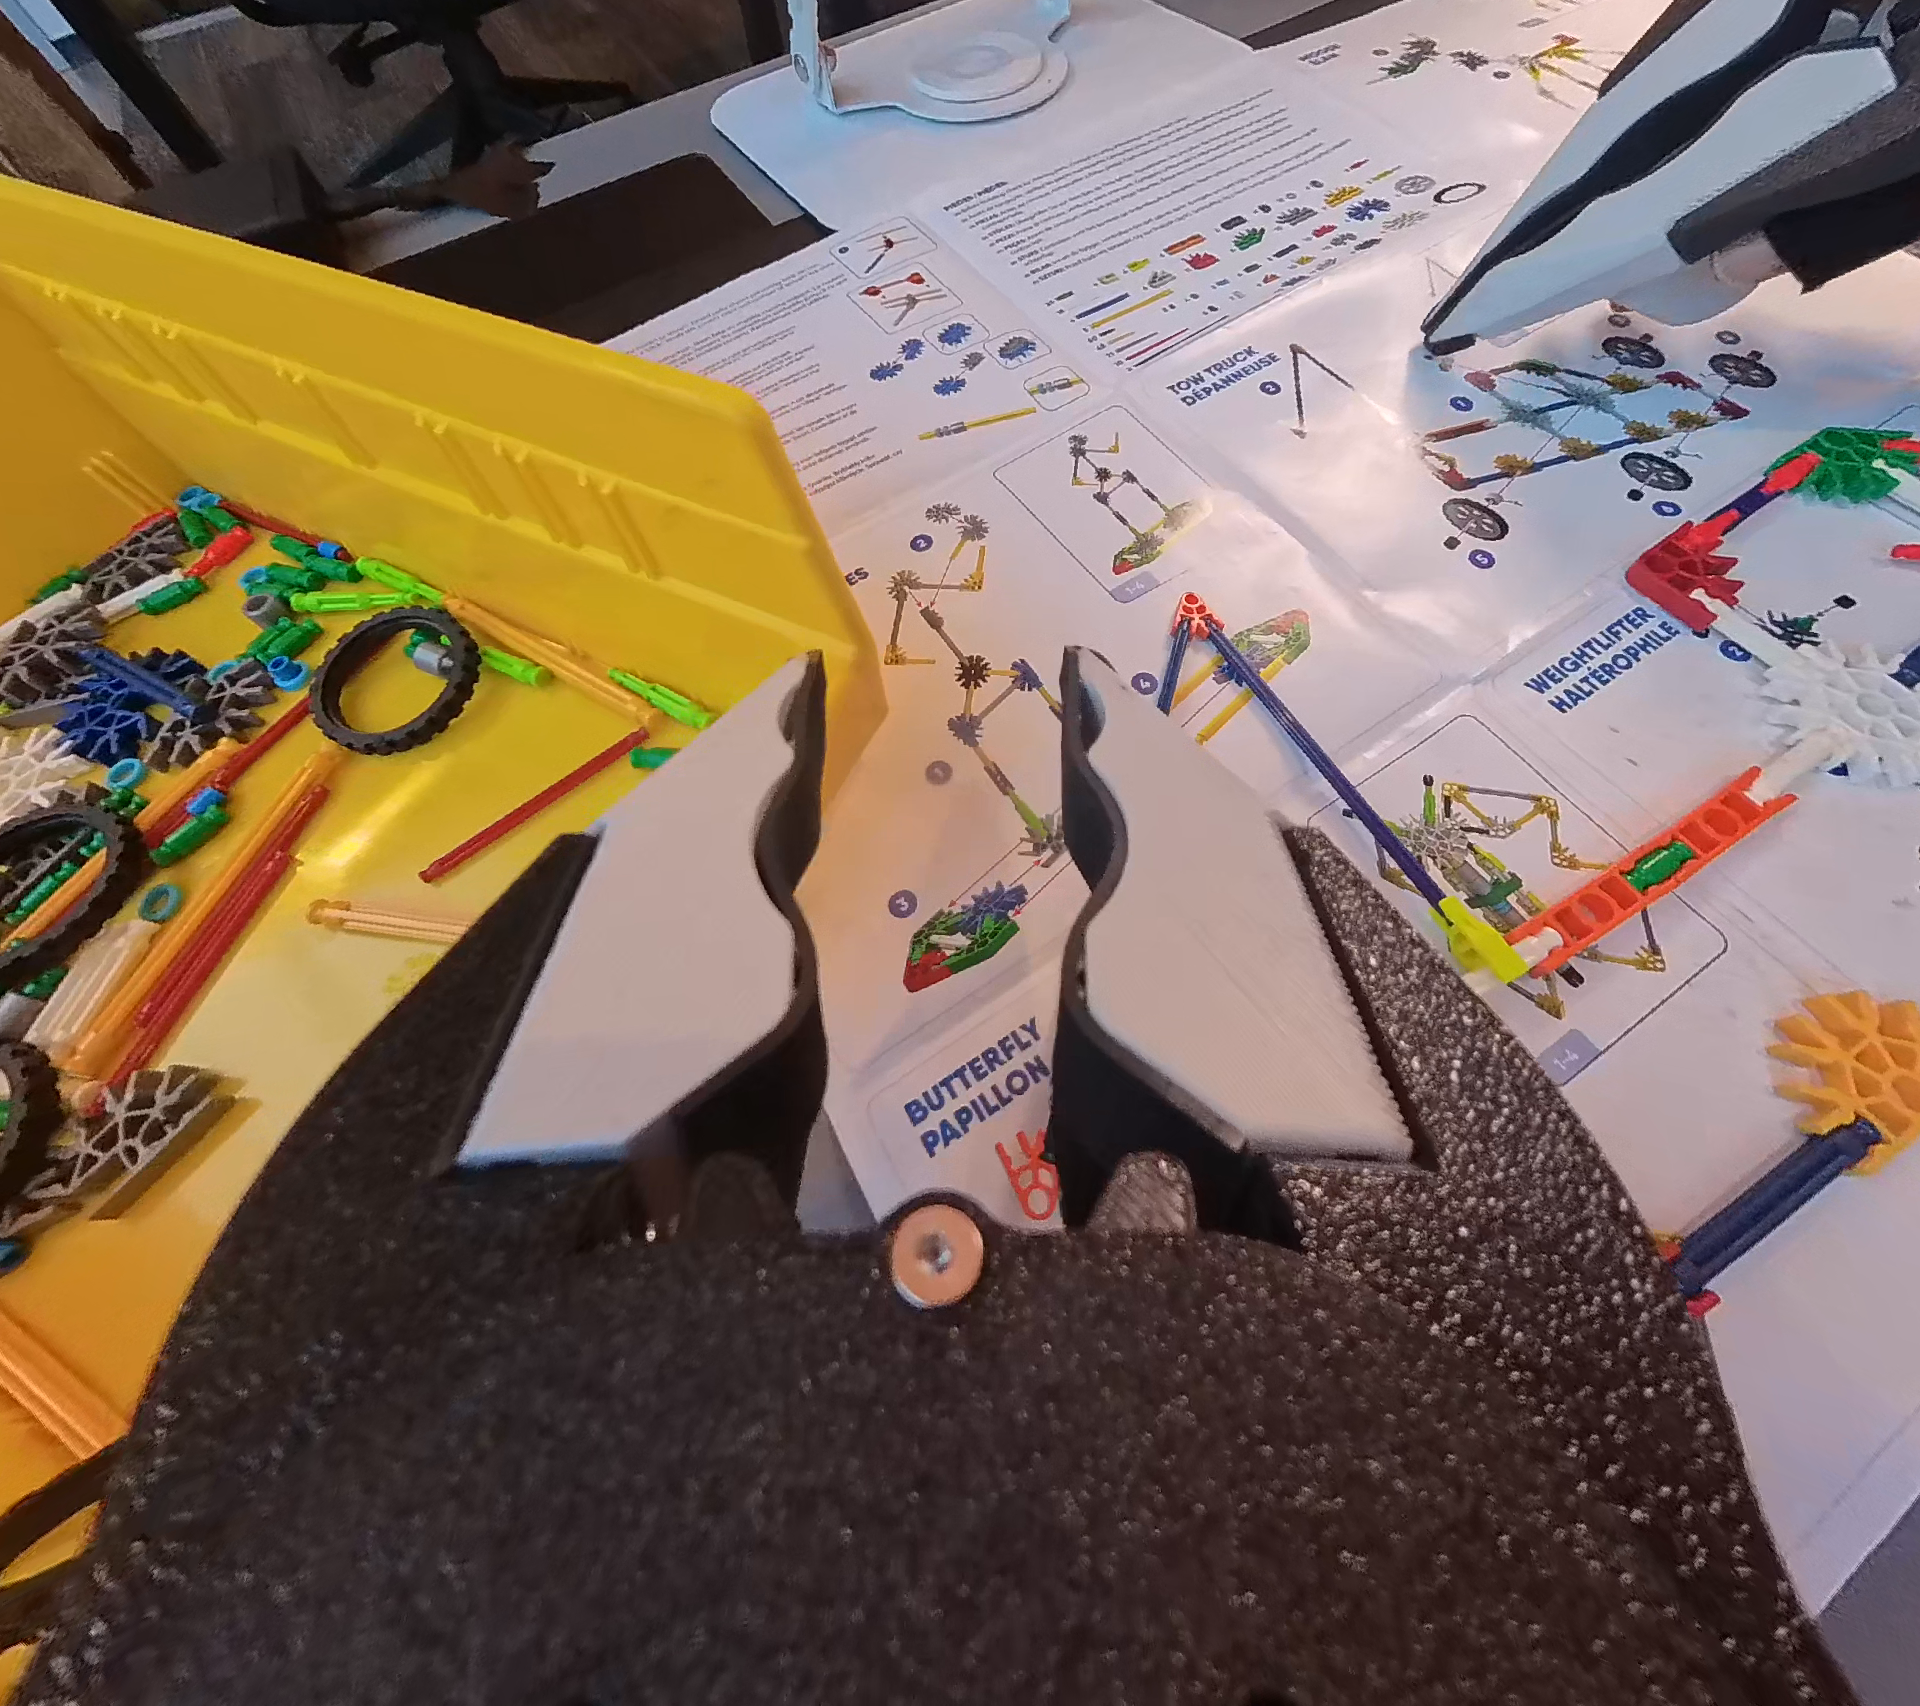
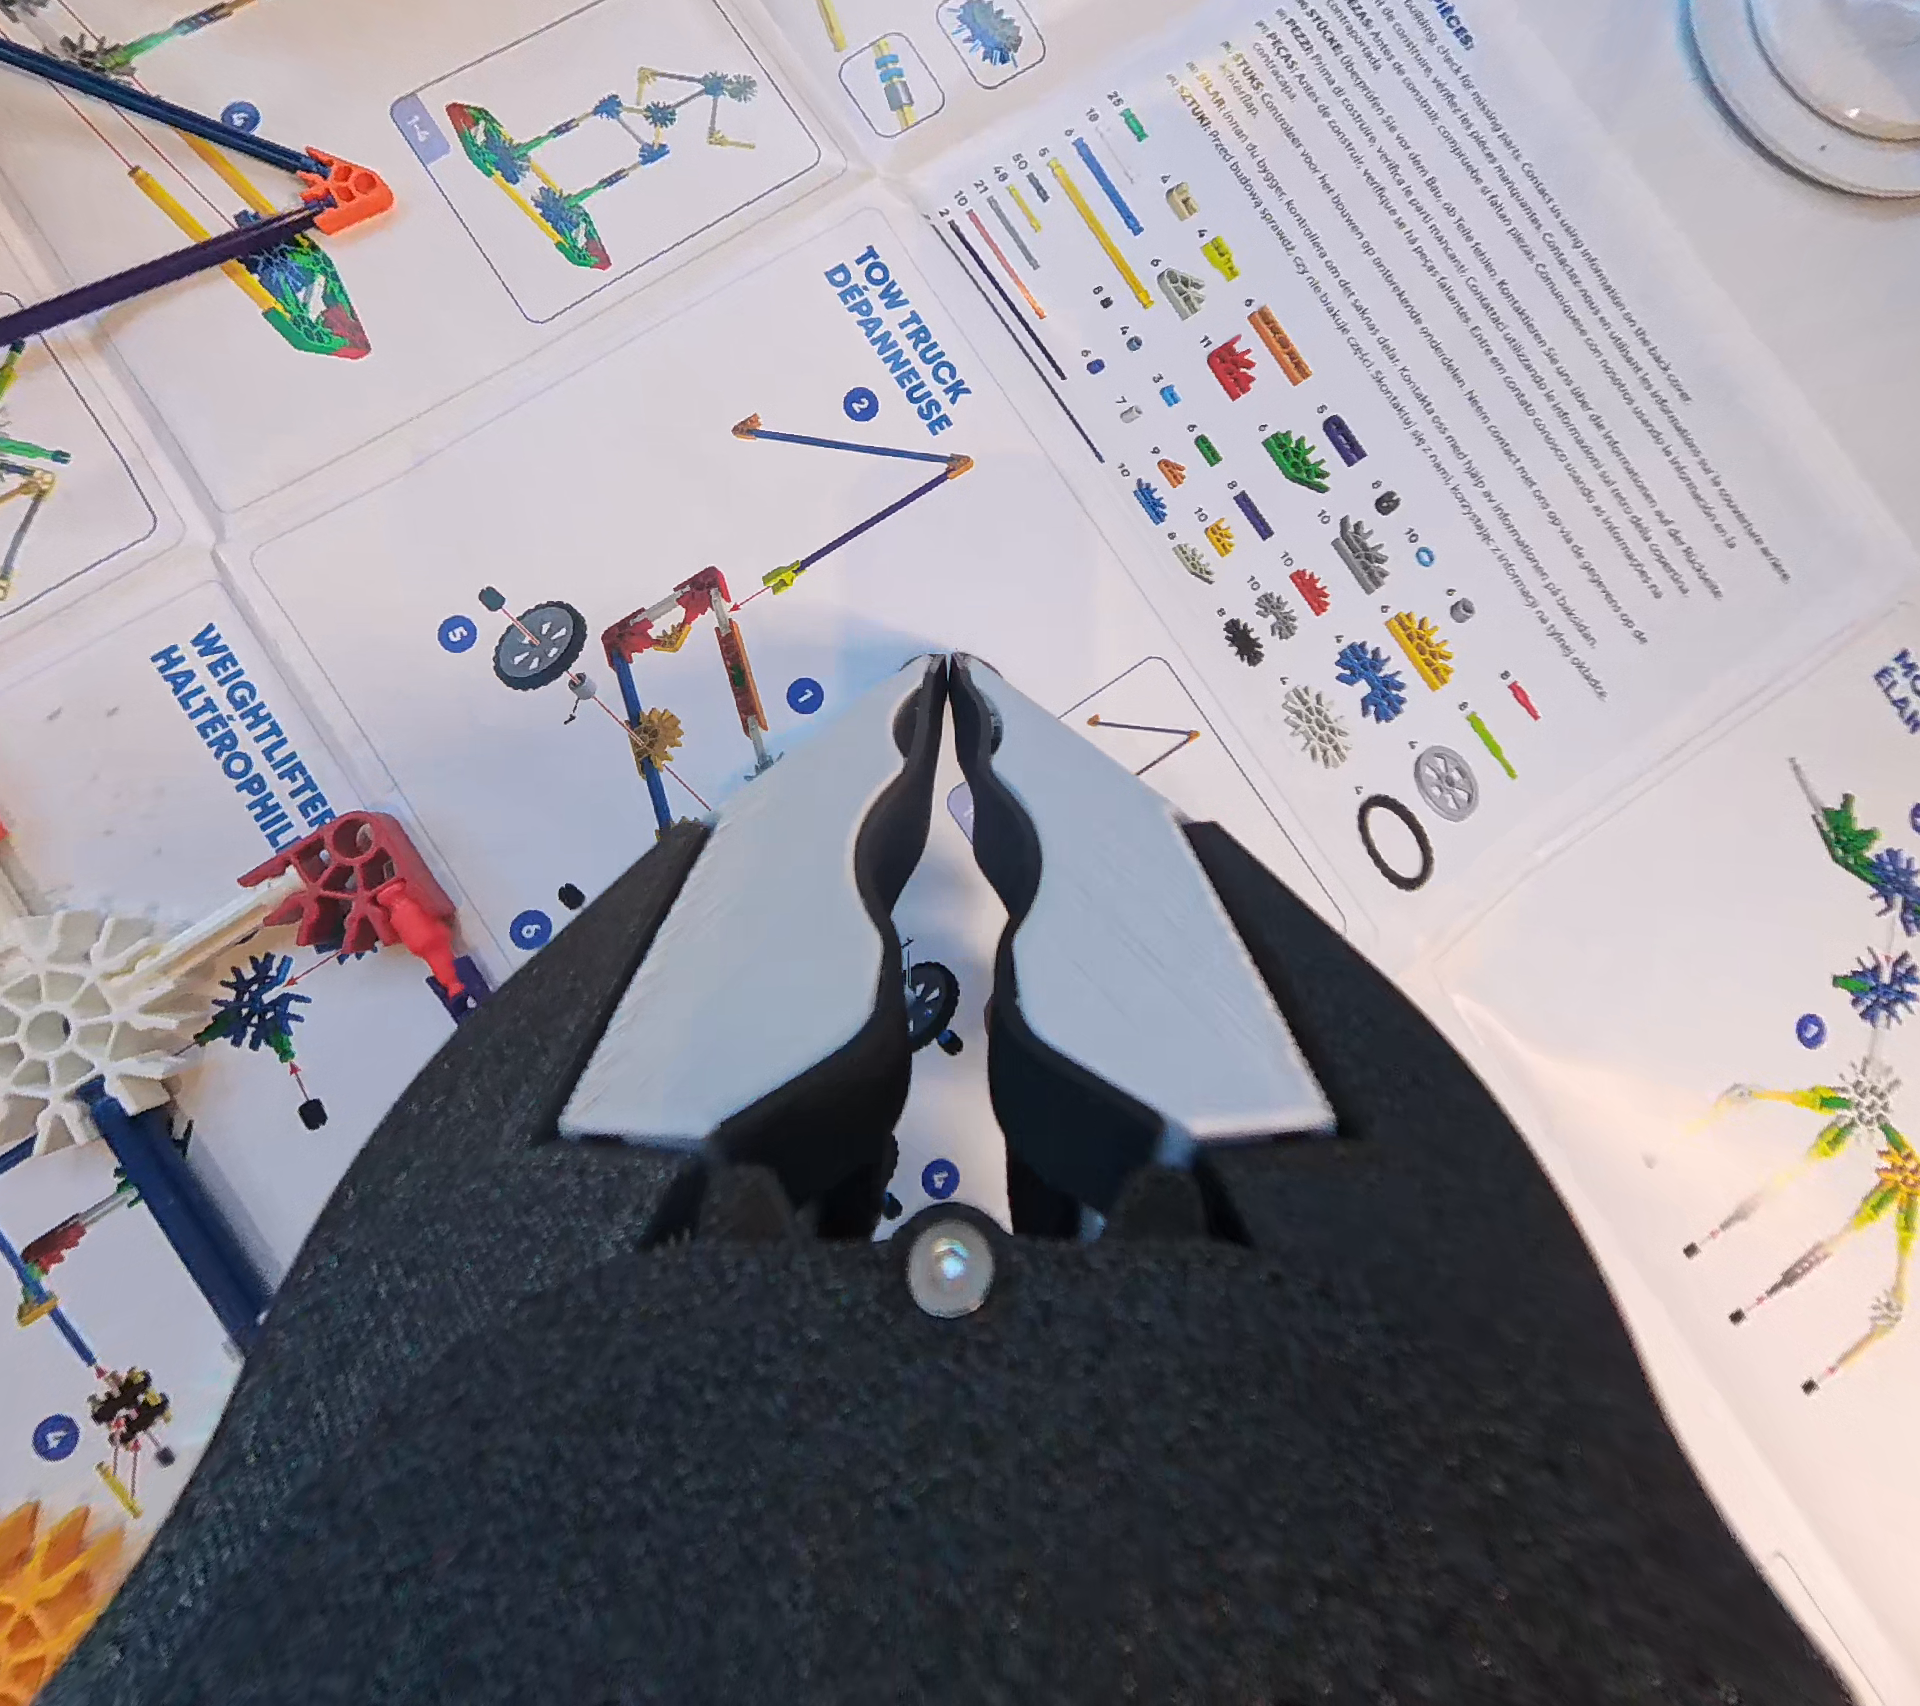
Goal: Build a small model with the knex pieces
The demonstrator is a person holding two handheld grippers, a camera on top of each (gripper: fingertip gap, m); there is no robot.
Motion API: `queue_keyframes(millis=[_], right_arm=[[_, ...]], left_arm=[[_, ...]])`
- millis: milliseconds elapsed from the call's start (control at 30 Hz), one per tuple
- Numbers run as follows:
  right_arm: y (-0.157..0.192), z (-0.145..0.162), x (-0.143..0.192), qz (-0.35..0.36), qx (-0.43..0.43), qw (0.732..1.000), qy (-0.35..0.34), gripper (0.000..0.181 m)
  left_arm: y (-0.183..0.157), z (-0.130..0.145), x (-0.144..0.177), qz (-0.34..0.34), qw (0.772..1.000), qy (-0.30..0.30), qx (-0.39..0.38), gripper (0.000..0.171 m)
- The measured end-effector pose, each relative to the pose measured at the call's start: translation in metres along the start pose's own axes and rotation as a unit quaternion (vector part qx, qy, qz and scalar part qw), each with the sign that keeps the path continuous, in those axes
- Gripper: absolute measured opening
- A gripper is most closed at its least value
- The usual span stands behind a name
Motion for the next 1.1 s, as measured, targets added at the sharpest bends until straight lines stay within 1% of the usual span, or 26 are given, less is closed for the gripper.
queue_keyframes(millis=[400, 533, 633, 800, 1000, 1100], right_arm=[[0.001, 0.003, -0.001, 0.004, -0.001, 1.000, -0.006, 0.000], [0.003, 0.003, 0.001, 0.011, 0.009, 1.000, -0.019, 0.001], [0.004, 0.000, 0.011, 0.020, 0.015, 0.998, -0.057, 0.001], [0.010, -0.007, 0.049, 0.048, 0.017, 0.988, -0.147, 0.002], [0.022, 0.003, 0.085, 0.091, -0.053, 0.968, -0.229, 0.016], [0.029, 0.014, 0.095, 0.104, -0.079, 0.959, -0.253, 0.018]], left_arm=[[-0.007, -0.001, 0.000, 0.012, 1.000, 0.003, -0.011, 0.043], [-0.011, -0.001, 0.000, 0.020, 1.000, 0.008, -0.009, 0.043], [-0.015, -0.002, 0.000, 0.024, 1.000, 0.007, -0.015, 0.043], [-0.023, -0.001, 0.000, 0.030, 0.999, 0.008, -0.030, 0.043], [-0.030, -0.001, -0.001, 0.041, 0.998, 0.009, -0.039, 0.043], [-0.030, -0.001, -0.001, 0.041, 0.998, 0.010, -0.041, 0.043]])
Point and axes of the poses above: each gripper's, where its closed fingertips meet, x back along the fingers, z out of its underside, y = z × x across the jaws, the point moved 9 cm from there along x, back along the fingers, and after that the axes turned 9 degrees about -y, right-handed, at the moved point
